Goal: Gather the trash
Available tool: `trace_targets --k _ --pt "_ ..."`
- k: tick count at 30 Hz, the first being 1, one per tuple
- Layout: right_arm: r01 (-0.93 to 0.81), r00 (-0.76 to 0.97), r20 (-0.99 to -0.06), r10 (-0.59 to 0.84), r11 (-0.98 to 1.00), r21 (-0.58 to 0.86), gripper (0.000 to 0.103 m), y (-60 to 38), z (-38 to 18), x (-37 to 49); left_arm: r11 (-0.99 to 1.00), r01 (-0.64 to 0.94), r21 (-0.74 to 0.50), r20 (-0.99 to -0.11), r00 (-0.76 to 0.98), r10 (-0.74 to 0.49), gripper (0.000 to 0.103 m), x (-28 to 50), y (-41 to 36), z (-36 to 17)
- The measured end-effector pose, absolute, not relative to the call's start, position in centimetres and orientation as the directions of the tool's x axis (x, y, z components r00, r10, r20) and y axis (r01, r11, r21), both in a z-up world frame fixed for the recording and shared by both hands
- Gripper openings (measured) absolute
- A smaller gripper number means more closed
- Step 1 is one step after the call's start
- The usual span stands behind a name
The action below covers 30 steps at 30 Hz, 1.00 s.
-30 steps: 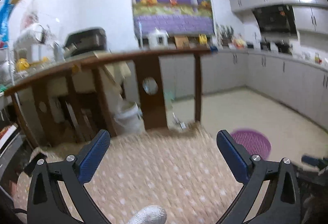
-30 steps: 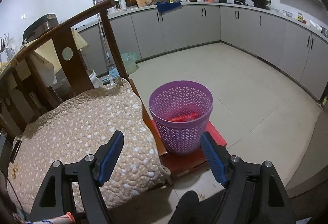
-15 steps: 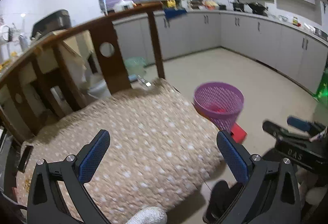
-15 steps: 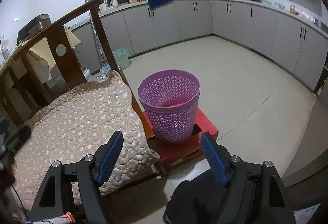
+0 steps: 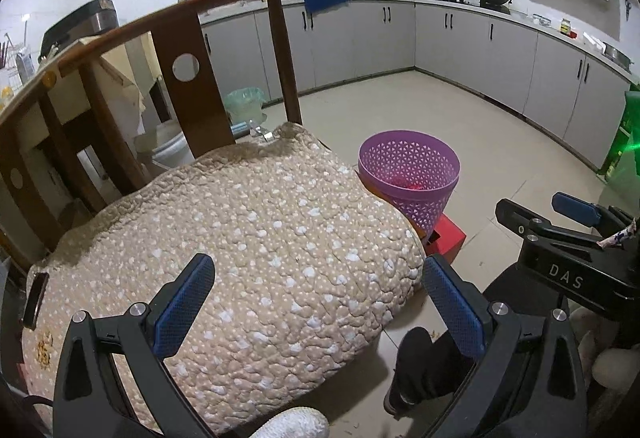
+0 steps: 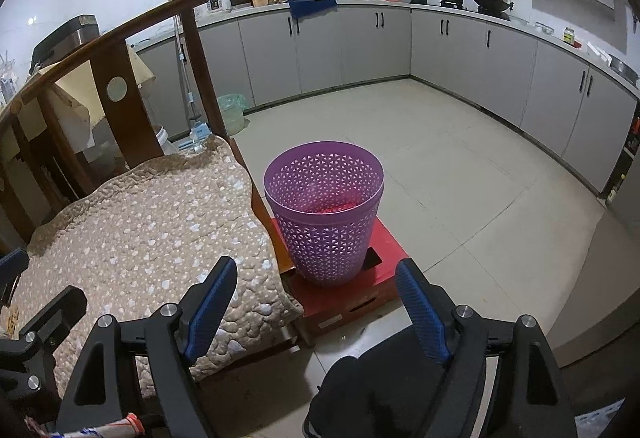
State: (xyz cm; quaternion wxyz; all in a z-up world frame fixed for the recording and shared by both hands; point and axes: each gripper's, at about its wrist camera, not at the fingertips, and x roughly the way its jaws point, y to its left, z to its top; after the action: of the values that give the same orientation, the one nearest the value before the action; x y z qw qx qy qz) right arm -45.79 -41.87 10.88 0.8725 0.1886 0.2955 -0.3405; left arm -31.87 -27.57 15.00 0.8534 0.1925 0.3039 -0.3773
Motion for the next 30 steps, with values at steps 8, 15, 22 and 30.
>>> trace_targets --k 8,15,22,30 --pt "0.708 0.585 -0.663 -0.468 0.694 0.134 0.086 -42.1 10.3 -45.7 0.627 0.775 0.070 -0.696 0.489 -0.526 0.103 -31.6 -27.8 14.3" --pt "0.704 0.583 -0.671 -0.458 0.697 0.137 0.087 -42.0 10.0 -45.6 0.620 0.781 0.069 -0.714 0.473 -0.516 0.103 -31.5 -28.0 13.7" --pt "0.703 0.582 -0.677 -0.451 0.698 0.139 0.087 -41.9 9.7 -45.5 0.617 0.784 0.065 -0.726 0.461 -0.510 0.103 -31.5 -28.0 13.5" --pt "0.706 0.578 -0.686 -0.443 0.693 0.147 0.087 -42.1 9.4 -45.5 0.614 0.788 0.054 -0.742 0.443 -0.503 0.103 -31.4 -28.2 13.1"
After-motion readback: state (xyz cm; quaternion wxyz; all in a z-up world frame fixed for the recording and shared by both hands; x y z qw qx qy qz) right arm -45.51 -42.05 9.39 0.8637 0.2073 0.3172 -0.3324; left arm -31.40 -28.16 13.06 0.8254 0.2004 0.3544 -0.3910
